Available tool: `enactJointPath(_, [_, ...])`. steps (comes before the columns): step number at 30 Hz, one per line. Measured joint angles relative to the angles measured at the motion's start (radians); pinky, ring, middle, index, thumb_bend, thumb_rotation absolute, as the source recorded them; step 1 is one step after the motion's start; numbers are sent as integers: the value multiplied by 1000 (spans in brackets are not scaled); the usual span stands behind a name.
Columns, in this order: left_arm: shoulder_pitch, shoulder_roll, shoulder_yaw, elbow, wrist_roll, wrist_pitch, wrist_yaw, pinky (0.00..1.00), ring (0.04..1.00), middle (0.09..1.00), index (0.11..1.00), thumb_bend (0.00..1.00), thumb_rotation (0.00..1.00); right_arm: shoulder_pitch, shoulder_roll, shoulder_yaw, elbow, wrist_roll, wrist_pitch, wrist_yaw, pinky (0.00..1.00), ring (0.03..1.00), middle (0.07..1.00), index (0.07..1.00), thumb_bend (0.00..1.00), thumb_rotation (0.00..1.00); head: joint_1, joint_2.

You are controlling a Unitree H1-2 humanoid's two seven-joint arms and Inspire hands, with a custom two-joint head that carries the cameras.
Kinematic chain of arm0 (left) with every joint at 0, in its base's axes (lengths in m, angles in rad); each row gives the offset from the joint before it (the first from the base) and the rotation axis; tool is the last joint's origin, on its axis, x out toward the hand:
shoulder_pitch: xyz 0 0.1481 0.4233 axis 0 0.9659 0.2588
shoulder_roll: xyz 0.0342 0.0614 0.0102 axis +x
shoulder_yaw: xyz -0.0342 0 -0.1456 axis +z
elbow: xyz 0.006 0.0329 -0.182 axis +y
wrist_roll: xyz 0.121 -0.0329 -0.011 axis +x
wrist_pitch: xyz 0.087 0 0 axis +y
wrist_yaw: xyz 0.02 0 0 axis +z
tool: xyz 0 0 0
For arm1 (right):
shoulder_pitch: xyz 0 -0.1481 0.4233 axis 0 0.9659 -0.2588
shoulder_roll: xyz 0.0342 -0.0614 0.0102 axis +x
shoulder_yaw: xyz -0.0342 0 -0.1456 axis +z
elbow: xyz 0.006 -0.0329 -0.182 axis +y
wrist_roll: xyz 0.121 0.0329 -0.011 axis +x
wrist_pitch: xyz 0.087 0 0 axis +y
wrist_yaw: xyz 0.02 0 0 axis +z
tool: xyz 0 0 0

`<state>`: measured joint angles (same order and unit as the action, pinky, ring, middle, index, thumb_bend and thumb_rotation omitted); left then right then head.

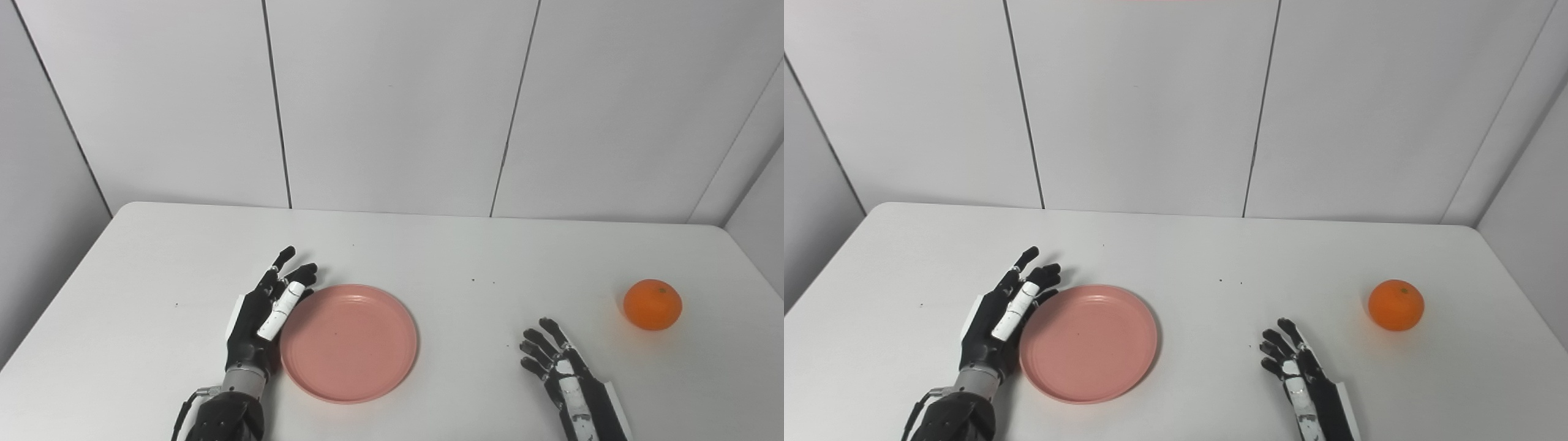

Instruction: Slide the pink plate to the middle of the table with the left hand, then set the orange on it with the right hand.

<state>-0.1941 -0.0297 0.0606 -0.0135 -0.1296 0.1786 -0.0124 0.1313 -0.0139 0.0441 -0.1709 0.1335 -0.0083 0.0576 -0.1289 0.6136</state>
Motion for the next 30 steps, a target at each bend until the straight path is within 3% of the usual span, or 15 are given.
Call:
enactJointPath(16, [-3, -21, -51, 26, 51, -9, 5, 766, 796, 756, 880, 1000, 593, 1, 0, 8, -3, 0, 3, -1, 836, 846, 846, 900, 917, 860, -5, 0])
enactJointPath(25, [-3, -30, -100, 30, 88, -9, 5, 762, 804, 797, 889, 1000, 620, 1, 1, 13, -3, -5, 3, -4, 835, 845, 848, 901, 917, 865, -6, 0])
enactJointPath(30, [-3, -33, -111, 35, 116, -9, 13, 721, 769, 786, 874, 1000, 618, 1, 1, 14, -3, -6, 3, -6, 836, 845, 848, 902, 923, 861, -11, 2])
